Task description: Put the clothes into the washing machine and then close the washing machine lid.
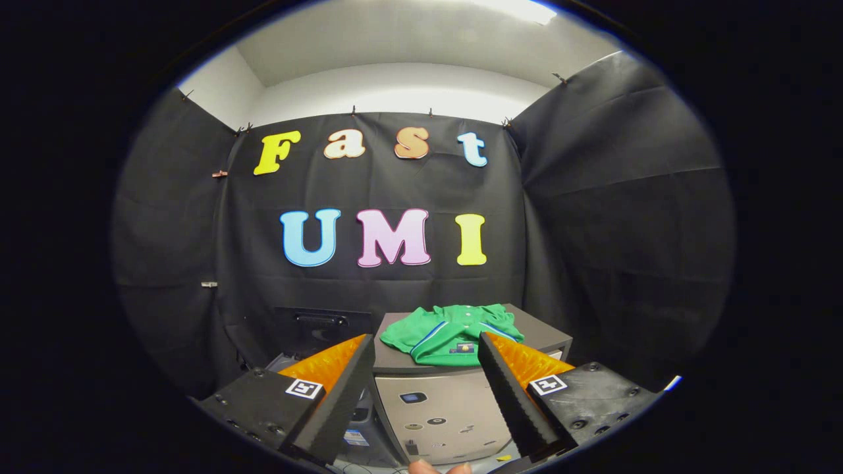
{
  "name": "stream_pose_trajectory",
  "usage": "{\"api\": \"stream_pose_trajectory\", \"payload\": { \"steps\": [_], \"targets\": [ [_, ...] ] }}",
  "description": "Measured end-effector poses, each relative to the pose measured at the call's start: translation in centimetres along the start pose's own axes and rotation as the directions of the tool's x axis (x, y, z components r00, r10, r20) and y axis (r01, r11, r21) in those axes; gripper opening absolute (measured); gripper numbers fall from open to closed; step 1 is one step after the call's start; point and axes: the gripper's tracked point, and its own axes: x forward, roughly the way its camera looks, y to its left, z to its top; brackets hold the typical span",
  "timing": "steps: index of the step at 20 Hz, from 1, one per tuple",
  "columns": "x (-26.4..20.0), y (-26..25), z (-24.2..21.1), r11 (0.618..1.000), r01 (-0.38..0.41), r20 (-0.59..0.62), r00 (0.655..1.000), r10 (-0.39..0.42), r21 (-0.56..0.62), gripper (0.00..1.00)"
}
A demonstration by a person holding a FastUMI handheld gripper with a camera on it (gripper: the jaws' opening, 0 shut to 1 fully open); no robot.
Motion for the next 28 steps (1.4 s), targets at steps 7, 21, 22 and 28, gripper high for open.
{"api": "stream_pose_trajectory", "payload": {
  "steps": [7,21,22,28],
  "targets": [
    [6.7,-2.6,1.7,0.998,0.017,-0.066,0.998,-0.014,0.053,0.98],
    [25.1,-8.1,-5.4,0.989,0.115,-0.482,0.864,-0.143,-0.088,0.99],
    [26.1,-8.8,-5.9,0.988,0.125,-0.503,0.85,-0.156,-0.094,0.99],
    [29.2,-10.1,-10.8,0.987,0.148,-0.651,0.744,-0.147,-0.054,0.99]
  ]
}}
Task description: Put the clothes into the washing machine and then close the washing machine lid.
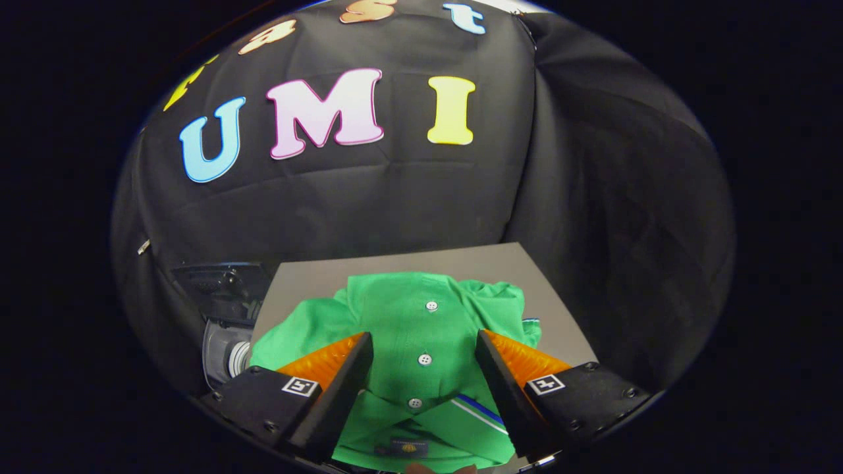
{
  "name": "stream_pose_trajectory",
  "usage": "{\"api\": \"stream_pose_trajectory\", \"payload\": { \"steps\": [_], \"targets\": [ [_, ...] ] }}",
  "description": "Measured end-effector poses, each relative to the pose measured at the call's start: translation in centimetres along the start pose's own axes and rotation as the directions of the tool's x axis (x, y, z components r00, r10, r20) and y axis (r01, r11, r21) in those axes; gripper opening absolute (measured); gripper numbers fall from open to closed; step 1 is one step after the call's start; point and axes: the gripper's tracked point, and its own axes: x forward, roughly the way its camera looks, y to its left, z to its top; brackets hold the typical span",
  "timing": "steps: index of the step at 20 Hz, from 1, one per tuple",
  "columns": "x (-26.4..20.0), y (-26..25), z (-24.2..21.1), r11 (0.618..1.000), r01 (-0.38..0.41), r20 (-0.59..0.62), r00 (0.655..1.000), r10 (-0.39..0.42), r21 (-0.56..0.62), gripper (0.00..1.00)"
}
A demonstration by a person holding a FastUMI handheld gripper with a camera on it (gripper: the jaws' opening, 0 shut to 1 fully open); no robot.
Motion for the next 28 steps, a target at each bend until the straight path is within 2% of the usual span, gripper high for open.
{"api": "stream_pose_trajectory", "payload": {
  "steps": [3,5,6,8,10,12,15,19,24,28],
  "targets": [
    [1.7,0.5,-1.5,1.0,-0.021,-0.083,0.996,0.022,0.011,0.98],
    [1.9,0.5,-1.4,0.999,-0.041,-0.081,0.996,0.043,0.022,0.98],
    [2.0,0.6,-1.8,0.998,-0.056,-0.089,0.994,0.057,0.011,0.93],
    [1.4,1.2,-1.5,0.995,-0.097,-0.059,0.994,0.096,-0.006,0.61],
    [2.0,0.8,-0.5,0.995,-0.097,-0.016,0.995,0.097,0.002,0.3],
    [1.2,0.9,-0.1,0.995,-0.084,0.014,0.996,0.084,0.043,0.14],
    [-1.1,1.8,2.2,0.993,-0.103,0.038,0.994,0.1,0.066,0.14],
    [-5.6,4.2,6.6,0.978,-0.175,0.108,0.981,0.163,0.112,0.14],
    [-10.0,9.6,9.3,0.976,-0.216,0.158,0.965,0.207,0.038,0.14],
    [-12.0,15.9,9.2,0.959,-0.282,0.149,0.948,0.281,-0.012,0.14]
  ]
}}
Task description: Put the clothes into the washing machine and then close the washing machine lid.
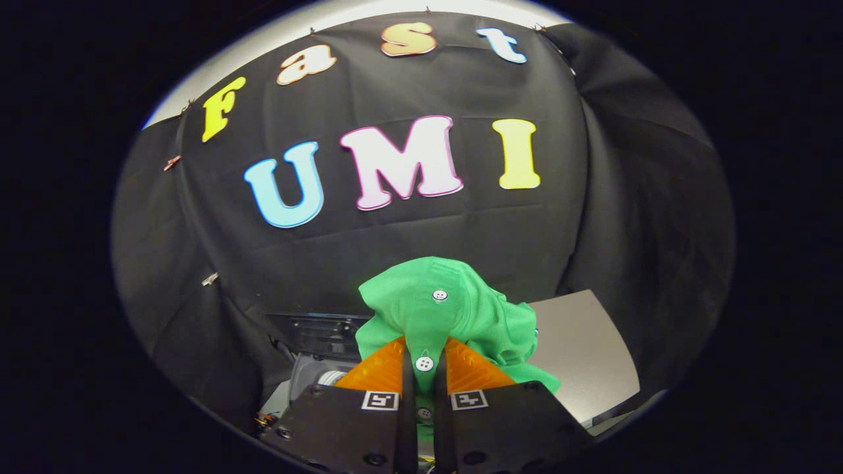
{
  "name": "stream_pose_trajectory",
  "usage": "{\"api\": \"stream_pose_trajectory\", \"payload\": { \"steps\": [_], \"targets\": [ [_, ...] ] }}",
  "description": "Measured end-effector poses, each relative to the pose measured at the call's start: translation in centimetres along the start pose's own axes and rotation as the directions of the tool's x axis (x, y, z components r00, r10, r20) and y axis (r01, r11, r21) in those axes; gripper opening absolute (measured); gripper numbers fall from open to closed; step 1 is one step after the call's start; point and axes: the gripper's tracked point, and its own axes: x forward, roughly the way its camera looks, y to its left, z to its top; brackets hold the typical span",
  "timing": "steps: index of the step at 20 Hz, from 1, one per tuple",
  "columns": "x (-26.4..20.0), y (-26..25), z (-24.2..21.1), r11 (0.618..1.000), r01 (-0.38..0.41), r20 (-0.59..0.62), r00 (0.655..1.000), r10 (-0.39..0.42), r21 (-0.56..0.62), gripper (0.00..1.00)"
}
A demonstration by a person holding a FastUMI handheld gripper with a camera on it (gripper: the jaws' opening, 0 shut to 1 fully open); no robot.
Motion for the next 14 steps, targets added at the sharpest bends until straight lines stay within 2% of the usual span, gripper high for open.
{"api": "stream_pose_trajectory", "payload": {
  "steps": [7,14],
  "targets": [
    [4.2,11.7,-4.9,0.99,-0.143,-0.065,0.988,0.142,-0.005,0.14],
    [9.9,19.5,-11.7,0.977,-0.214,-0.151,0.965,0.213,0.01,0.14]
  ]
}}
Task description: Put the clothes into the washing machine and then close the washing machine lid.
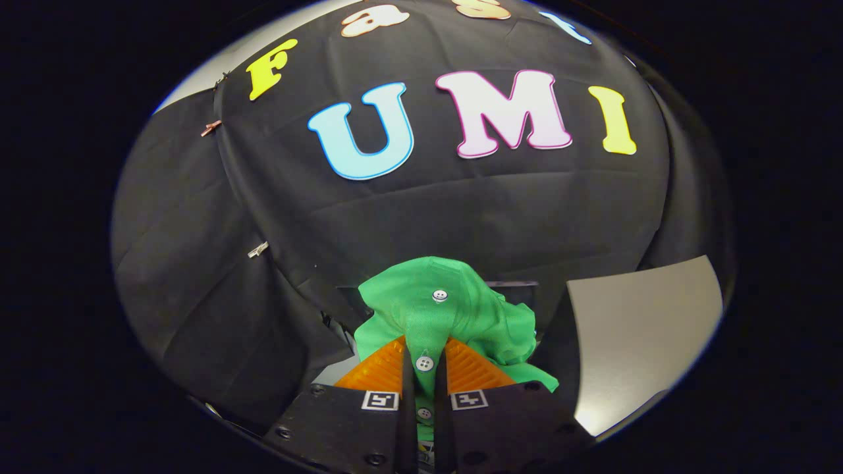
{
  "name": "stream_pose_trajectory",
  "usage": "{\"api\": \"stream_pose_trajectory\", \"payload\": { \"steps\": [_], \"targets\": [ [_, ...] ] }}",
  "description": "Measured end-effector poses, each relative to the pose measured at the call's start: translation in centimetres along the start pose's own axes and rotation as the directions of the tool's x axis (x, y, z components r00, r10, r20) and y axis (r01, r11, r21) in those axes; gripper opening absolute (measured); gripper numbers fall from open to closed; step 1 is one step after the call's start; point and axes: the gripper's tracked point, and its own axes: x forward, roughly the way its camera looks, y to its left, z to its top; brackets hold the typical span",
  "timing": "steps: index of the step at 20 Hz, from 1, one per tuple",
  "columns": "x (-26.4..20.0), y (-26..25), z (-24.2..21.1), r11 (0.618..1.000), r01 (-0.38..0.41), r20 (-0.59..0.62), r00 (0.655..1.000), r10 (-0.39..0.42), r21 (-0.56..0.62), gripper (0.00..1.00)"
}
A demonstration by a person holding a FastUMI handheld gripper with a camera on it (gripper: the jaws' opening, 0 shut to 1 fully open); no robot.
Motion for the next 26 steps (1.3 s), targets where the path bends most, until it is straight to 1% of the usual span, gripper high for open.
{"api": "stream_pose_trajectory", "payload": {
  "steps": [4,9,12,18,21,24,25,26],
  "targets": [
    [4.4,1.1,-4.1,1.0,-0.004,-0.054,0.999,0.003,-0.024,0.14],
    [9.8,0.3,-9.7,0.999,0.018,-0.114,0.993,-0.022,-0.036,0.14],
    [12.9,-0.9,-12.8,0.998,0.032,-0.125,0.991,-0.039,-0.052,0.14],
    [18.7,-3.7,-19.7,0.996,0.087,-0.189,0.978,-0.092,-0.035,0.14],
    [20.8,-4.3,-21.7,0.996,0.091,-0.202,0.975,-0.092,-0.018,0.14],
    [21.4,-4.3,-22.6,0.993,0.105,-0.2,0.973,-0.113,-0.049,0.14],
    [21.3,-4.3,-23.0,0.992,0.107,-0.193,0.974,-0.118,-0.064,0.17],
    [21.0,-4.6,-22.8,0.99,0.119,-0.175,0.976,-0.131,-0.078,0.33]
  ]
}}
